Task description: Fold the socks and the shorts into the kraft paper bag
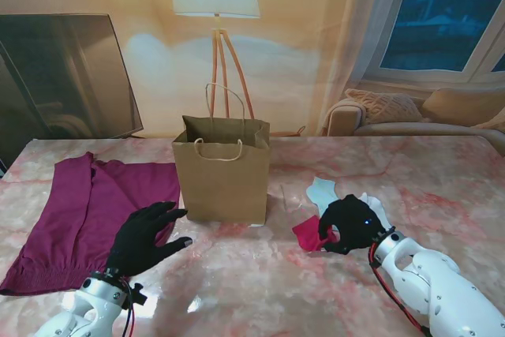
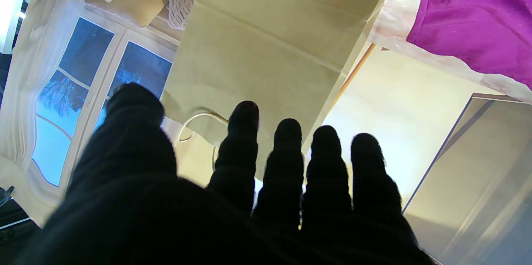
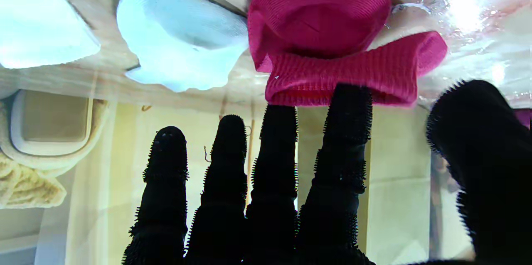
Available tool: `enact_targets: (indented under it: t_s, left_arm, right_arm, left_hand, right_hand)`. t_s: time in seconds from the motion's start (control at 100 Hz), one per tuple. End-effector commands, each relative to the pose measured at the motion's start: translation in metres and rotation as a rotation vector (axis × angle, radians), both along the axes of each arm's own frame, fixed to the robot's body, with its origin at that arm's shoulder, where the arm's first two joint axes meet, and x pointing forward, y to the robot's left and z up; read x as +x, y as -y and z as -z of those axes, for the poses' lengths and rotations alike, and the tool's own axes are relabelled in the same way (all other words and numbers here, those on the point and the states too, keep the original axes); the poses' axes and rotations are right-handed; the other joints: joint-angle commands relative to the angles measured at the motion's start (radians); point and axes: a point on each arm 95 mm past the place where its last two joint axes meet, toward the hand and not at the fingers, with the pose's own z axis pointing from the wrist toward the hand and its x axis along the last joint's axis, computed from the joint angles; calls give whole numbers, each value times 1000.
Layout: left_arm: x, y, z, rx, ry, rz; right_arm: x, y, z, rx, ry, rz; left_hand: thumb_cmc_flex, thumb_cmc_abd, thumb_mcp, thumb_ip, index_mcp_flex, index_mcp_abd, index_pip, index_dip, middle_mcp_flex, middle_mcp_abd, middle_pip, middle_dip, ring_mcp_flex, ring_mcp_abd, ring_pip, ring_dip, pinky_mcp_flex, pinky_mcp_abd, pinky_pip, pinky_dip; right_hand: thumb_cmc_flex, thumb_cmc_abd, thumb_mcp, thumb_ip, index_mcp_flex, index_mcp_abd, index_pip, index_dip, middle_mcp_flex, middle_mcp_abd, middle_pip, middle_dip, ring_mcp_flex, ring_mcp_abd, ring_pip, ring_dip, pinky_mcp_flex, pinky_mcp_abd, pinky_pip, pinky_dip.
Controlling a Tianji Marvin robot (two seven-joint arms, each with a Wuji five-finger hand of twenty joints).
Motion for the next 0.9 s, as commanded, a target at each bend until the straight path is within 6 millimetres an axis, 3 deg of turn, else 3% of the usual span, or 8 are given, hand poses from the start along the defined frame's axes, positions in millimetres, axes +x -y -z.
enact_targets:
  t_s: [0.0,0.2,0.29,0.38,0.43,0.56,0.69,0.89]
  left_arm:
    - [-2,1,-1,-3,-2,2]
    - [-2,2,0,-3,-4,6]
    - [-2,2,0,-2,-5,7]
    - [-2,1,-1,-1,-4,6]
    - [-2,1,-1,-2,-3,6]
    - [-2,1,-2,1,-2,9]
    - [-2,0,-1,0,-2,8]
    - [-2,-2,1,-8,-8,1]
  right_arm:
    - [-6,0,-2,-3,5,-14]
    - [-10,-9,-14,57,32,-44]
    - [-9,-15,-20,79,59,-37]
    - [-6,-21,-24,67,82,-23]
    - [-3,-27,-27,64,93,-14]
    - [6,-43,-32,49,57,0]
    - [12,-62,-34,13,-6,3]
    - [24,-83,-23,-55,-76,10]
  left_hand:
    - [15,29,-36,54,5,-17,4,12,-30,-20,-23,-9,-42,-27,-25,-10,-8,-22,-20,-1]
    - [16,31,-39,55,5,-17,4,12,-30,-21,-24,-9,-43,-28,-25,-10,-5,-22,-18,-1]
    - [16,31,-40,55,5,-18,4,13,-31,-20,-25,-9,-43,-27,-26,-10,-7,-22,-19,-1]
    - [18,30,-41,55,7,-19,5,13,-29,-22,-24,-8,-42,-27,-25,-10,-5,-22,-18,0]
    - [18,30,-41,55,6,-18,4,13,-30,-20,-24,-9,-43,-27,-26,-10,-6,-23,-18,0]
    - [19,30,-42,55,7,-18,5,13,-29,-19,-24,-8,-42,-28,-25,-10,-6,-24,-18,0]
    - [20,30,-42,55,8,-18,5,13,-29,-21,-23,-8,-42,-28,-25,-10,-5,-24,-17,0]
    - [21,29,-42,55,8,-18,5,13,-28,-22,-22,-8,-41,-29,-25,-10,-6,-24,-16,0]
  right_hand:
    - [-70,57,-47,54,36,16,-33,24,-31,12,-25,-14,-2,10,-28,-9,-21,24,-20,18]
    - [-97,317,-266,144,217,-14,48,7,47,20,-27,-20,69,40,-19,18,8,44,9,49]
    - [-37,268,-212,165,255,10,83,7,91,17,-17,-25,144,44,-1,22,53,51,45,51]
    - [110,48,16,0,42,16,125,-174,101,19,-25,-33,220,57,-17,-1,131,52,94,6]
    - [191,-21,144,-30,-61,61,93,-205,99,25,-28,-37,278,62,-24,-15,195,42,116,-16]
    - [308,-17,309,106,-155,166,-140,-132,40,48,-57,-88,314,60,-90,-75,287,3,123,-102]
    - [410,-43,352,99,-281,192,-186,-149,-38,61,-101,-111,271,56,-155,-131,302,2,106,-126]
    - [437,-60,343,100,-387,223,-188,-192,-132,57,-129,-121,182,43,-198,-179,289,12,123,-103]
